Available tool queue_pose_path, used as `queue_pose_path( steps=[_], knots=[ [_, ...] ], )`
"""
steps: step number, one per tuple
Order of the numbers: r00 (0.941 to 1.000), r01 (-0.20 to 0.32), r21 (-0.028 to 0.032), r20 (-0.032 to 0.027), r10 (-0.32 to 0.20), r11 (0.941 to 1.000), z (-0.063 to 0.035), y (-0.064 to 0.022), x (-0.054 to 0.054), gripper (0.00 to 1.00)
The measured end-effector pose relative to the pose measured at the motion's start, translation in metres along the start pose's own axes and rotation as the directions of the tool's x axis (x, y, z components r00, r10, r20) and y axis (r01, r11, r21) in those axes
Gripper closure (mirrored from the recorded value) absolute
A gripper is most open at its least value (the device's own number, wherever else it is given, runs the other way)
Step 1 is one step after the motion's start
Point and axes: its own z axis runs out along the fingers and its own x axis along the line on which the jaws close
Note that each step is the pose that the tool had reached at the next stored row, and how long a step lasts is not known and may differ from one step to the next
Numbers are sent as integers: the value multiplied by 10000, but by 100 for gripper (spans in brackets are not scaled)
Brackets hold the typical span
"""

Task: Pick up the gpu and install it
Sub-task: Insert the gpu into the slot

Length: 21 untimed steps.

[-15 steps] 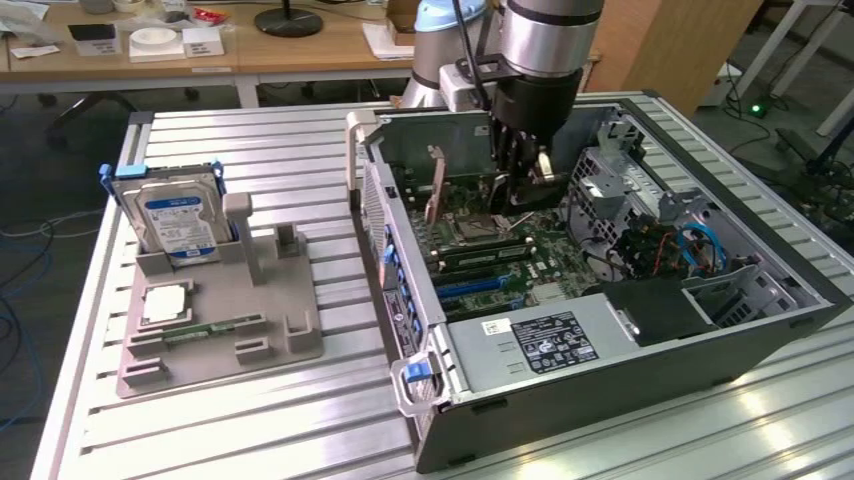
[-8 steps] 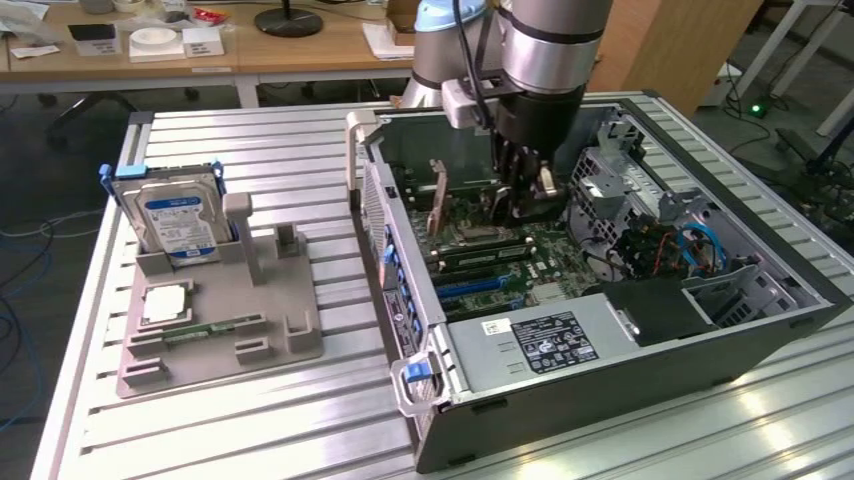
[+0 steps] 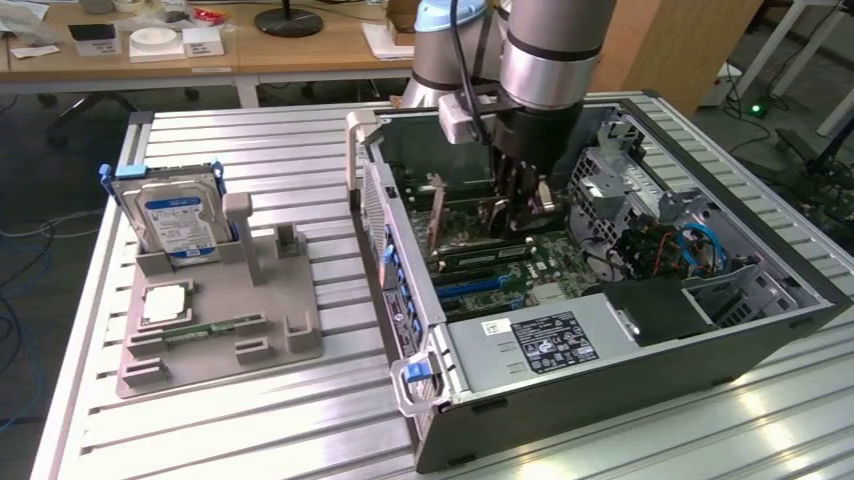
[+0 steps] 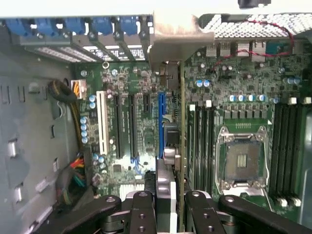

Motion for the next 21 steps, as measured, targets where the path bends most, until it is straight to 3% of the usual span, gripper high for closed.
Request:
queue_pose_path(
  steps=[3, 14, 21],
  knots=[
    [10000, -42, 0, -4, 42, 10000, 52, 41, 2, 72],
    [10000, -78, 1, -8, 78, 10000, 243, 61, 20, 72],
    [10000, -80, 1, -1, 80, 10000, 258, 65, 20, 72]
  ],
)
